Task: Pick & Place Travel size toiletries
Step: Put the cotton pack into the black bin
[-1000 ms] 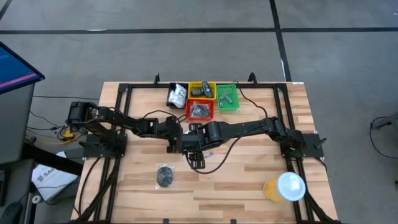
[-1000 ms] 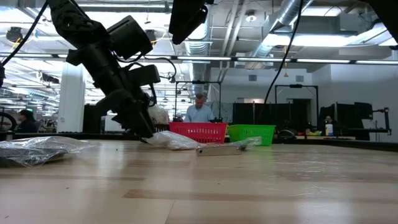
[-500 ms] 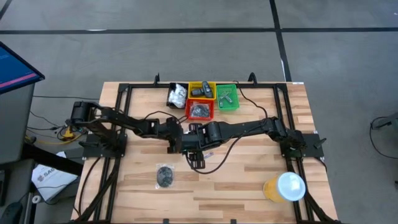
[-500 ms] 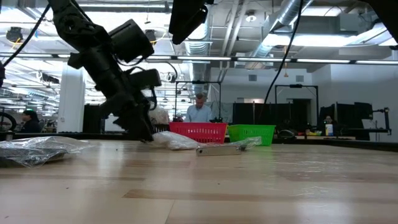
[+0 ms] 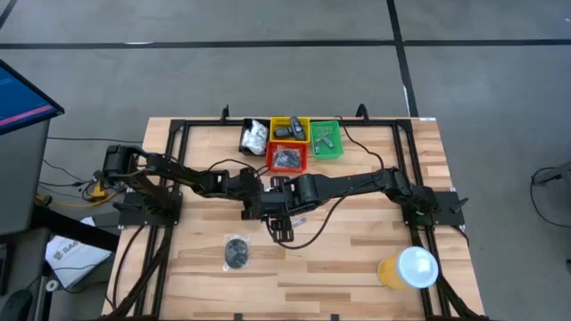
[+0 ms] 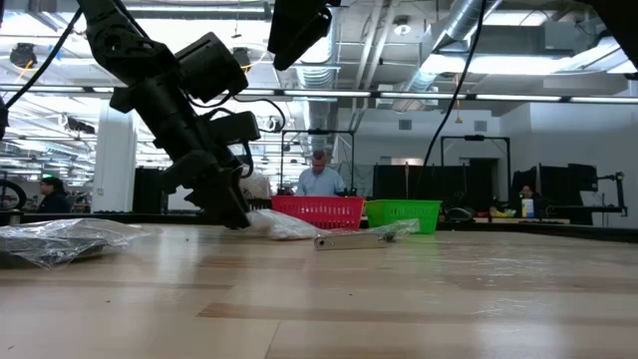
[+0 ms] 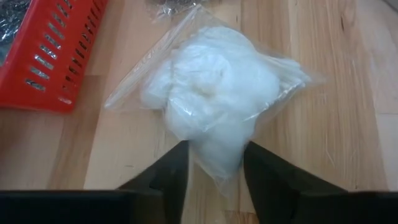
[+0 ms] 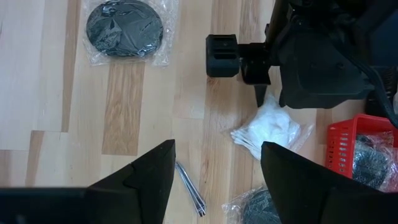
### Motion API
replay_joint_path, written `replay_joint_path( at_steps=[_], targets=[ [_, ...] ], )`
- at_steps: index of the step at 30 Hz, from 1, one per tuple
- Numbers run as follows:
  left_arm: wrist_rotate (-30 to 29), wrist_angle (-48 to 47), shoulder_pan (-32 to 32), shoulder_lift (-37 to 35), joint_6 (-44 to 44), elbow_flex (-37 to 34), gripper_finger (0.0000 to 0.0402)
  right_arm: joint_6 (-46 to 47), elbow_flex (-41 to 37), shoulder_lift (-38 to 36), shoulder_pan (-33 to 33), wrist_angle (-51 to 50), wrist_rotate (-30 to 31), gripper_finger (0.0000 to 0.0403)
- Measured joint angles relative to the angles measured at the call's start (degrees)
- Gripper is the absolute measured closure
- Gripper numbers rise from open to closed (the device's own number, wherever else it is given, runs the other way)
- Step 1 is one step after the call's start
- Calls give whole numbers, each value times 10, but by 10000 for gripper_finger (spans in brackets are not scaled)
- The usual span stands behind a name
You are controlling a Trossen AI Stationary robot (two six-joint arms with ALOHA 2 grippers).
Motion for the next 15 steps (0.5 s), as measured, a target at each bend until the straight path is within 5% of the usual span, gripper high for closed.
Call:
replay_joint_path(
  at_steps=[7, 15],
  targets=[
    [-2, 0, 0, 0, 9, 0, 386, 0, 0, 0, 0, 0, 0, 178],
    [-25, -6, 0, -28, 9, 0, 398, 0, 0, 0, 0, 2, 0, 178]
  ],
)
